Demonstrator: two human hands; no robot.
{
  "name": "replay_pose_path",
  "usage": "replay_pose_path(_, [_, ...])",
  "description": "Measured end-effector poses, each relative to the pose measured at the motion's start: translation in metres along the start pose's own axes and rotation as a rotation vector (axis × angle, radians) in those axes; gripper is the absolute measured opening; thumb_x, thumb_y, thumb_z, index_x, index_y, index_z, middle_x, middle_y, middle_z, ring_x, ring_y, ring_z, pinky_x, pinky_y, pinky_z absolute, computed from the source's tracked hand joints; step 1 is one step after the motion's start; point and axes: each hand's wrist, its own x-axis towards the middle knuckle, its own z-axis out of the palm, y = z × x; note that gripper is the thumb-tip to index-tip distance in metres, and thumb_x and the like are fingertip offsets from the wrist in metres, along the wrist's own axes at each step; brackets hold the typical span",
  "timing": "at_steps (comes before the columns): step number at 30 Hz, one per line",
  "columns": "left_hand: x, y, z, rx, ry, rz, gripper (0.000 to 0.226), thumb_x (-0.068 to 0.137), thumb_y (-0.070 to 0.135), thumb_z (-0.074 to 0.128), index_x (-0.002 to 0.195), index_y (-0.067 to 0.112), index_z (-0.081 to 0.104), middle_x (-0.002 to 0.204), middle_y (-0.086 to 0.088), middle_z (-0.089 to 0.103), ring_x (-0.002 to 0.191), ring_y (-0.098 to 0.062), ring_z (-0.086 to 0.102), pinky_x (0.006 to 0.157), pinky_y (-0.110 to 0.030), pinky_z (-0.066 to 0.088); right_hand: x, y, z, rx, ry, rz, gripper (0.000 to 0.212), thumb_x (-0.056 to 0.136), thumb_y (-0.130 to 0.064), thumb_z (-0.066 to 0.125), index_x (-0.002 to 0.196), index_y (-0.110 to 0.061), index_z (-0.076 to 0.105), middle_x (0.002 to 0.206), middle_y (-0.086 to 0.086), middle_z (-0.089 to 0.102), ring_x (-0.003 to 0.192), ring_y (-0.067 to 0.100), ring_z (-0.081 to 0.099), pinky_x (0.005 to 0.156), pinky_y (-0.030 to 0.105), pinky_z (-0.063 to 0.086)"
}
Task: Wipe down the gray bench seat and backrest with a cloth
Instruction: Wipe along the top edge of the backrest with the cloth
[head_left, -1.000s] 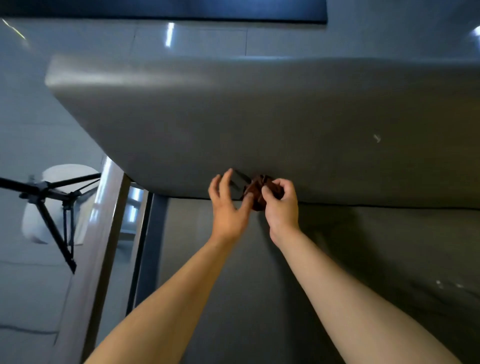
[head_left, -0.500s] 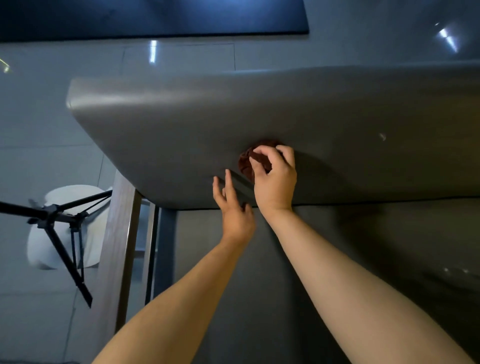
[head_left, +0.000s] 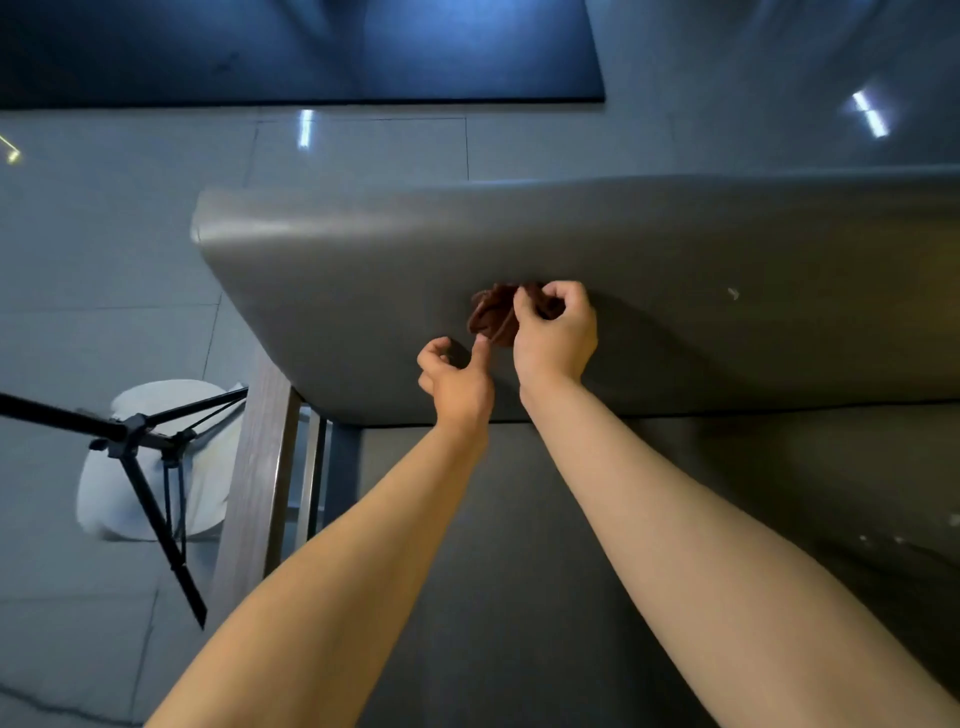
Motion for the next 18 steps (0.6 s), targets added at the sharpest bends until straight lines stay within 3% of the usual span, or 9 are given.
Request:
replay_pose_path(5, [0.010, -0.003, -0.005, 0.032, -0.004, -0.021, 0.027, 0.102, 0.038, 0.057, 0.121, 0.034, 0.039, 0.138, -0.002, 0.032, 0.091, -0.005, 0.046, 0.083, -0.029, 0.045, -0.002, 0.007, 0.014, 0.025, 0.017, 0.169, 0.021, 0.091, -0.007, 0.071, 0.095, -0.023, 0.059, 0.120, 0.005, 0.060, 0.094, 0.020, 0.063, 0.070, 0.025, 0.053])
replay_pose_path(9, [0.005, -0.006, 0.000, 0.068, -0.008, -0.021, 0.024, 0.104, 0.036, 0.053, 0.125, 0.034, 0.041, 0.138, -0.004, 0.035, 0.092, -0.005, 0.045, 0.086, -0.030, 0.041, 0.001, -0.007, 0.002, 0.132, -0.060, 0.419, 0.022, 0.092, 0.000, 0.066, 0.104, -0.018, 0.061, 0.109, 0.005, 0.063, 0.074, 0.014, 0.060, 0.050, 0.017, 0.048])
replay_pose_path(11, [0.001, -0.005, 0.003, 0.067, -0.012, -0.029, 0.024, 0.103, 0.037, 0.053, 0.125, 0.034, 0.044, 0.136, -0.004, 0.037, 0.092, -0.007, 0.047, 0.088, -0.033, 0.042, 0.002, -0.014, -0.006, 0.178, -0.105, 0.507, 0.023, 0.092, -0.001, 0.068, 0.108, -0.016, 0.061, 0.112, 0.008, 0.064, 0.079, 0.019, 0.062, 0.060, 0.026, 0.058])
replay_pose_path(13, [-0.002, -0.003, 0.005, 0.034, -0.032, -0.043, 0.020, 0.098, 0.044, 0.058, 0.115, 0.039, 0.049, 0.137, -0.006, 0.044, 0.097, -0.015, 0.053, 0.093, -0.039, 0.048, 0.003, -0.015, -0.011, 0.184, -0.131, 0.480, 0.021, 0.092, -0.011, 0.073, 0.108, -0.019, 0.061, 0.116, 0.008, 0.066, 0.089, 0.022, 0.063, 0.079, 0.036, 0.062])
replay_pose_path(14, [0.000, -0.005, 0.005, 0.019, -0.043, -0.048, 0.020, 0.093, 0.049, 0.060, 0.109, 0.042, 0.050, 0.139, -0.009, 0.047, 0.099, -0.018, 0.054, 0.097, -0.043, 0.048, 0.003, -0.015, -0.013, 0.161, -0.137, 0.413, 0.021, 0.092, -0.019, 0.074, 0.109, -0.020, 0.061, 0.116, 0.005, 0.066, 0.091, 0.020, 0.063, 0.080, 0.032, 0.060])
replay_pose_path(16, [0.006, -0.008, 0.006, -0.003, -0.044, -0.060, 0.028, 0.084, 0.057, 0.062, 0.105, 0.044, 0.052, 0.140, -0.013, 0.049, 0.099, -0.020, 0.053, 0.102, -0.049, 0.047, 0.003, -0.012, -0.013, 0.145, -0.133, 0.273, 0.023, 0.093, -0.029, 0.074, 0.110, -0.022, 0.061, 0.111, -0.002, 0.064, 0.092, 0.014, 0.062, 0.070, 0.021, 0.053])
replay_pose_path(18, [0.007, -0.007, 0.009, -0.008, -0.033, -0.071, 0.030, 0.084, 0.056, 0.059, 0.108, 0.040, 0.052, 0.139, -0.013, 0.049, 0.095, -0.020, 0.052, 0.102, -0.049, 0.048, 0.003, -0.004, -0.008, 0.122, -0.123, 0.221, 0.018, 0.094, -0.029, 0.072, 0.104, -0.024, 0.058, 0.107, -0.005, 0.062, 0.089, 0.011, 0.062, 0.066, 0.018, 0.050])
